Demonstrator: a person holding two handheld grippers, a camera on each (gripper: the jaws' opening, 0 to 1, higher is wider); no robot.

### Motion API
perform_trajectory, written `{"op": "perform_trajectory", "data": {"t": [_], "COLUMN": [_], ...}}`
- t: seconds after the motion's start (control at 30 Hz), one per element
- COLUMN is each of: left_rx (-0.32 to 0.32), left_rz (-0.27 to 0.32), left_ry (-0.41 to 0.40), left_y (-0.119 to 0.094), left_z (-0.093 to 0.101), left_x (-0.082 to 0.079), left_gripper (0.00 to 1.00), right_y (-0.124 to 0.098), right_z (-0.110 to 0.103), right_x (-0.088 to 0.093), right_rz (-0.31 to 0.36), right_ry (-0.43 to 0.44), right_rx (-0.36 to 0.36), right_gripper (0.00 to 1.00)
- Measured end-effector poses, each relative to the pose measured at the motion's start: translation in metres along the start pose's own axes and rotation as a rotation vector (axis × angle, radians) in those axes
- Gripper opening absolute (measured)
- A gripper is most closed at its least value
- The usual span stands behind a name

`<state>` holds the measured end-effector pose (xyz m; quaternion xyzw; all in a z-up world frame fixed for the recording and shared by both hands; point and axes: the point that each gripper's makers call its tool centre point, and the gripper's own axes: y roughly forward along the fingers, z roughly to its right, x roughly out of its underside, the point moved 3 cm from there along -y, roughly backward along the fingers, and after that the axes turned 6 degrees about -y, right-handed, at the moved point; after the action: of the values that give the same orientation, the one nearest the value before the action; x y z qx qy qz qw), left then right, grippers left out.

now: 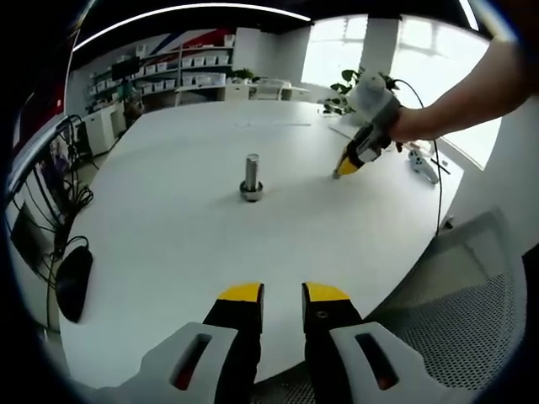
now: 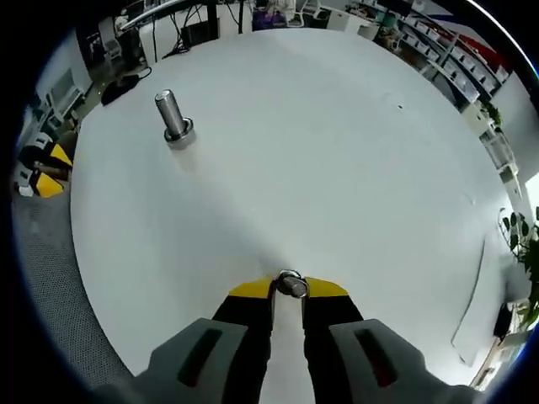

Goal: Place the washer onto the threaded stud by aligning its center hole with the stud, sliding it down to the base, and recovering from edge contact or off-axis alignment until the washer reaches the visible bottom stop.

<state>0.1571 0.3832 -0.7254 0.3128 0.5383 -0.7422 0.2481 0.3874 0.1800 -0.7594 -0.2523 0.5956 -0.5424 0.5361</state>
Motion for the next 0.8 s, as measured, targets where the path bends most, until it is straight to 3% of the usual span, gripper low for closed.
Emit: {"op": "perform_trajectory", "data": {"t": [0.37,0.8], "left_rx": [0.013,0.026], "left_rz": [-0.006,0.016], "left_ry": [0.009,0.001], "left_y": [0.001,0.0], "left_z": [0.002,0.004], "left_x": [0.001,-0.002], "left_gripper": [0.15,0.16], "right_y": [0.001,-0.02], "right_z": [0.002,0.002], "right_x": [-0.001,0.007], "right_rz": [0.0,0.027], "right_ry": [0.012,0.04], "right_rx": [0.001,0.039], "right_gripper": [0.17,0.26]}}
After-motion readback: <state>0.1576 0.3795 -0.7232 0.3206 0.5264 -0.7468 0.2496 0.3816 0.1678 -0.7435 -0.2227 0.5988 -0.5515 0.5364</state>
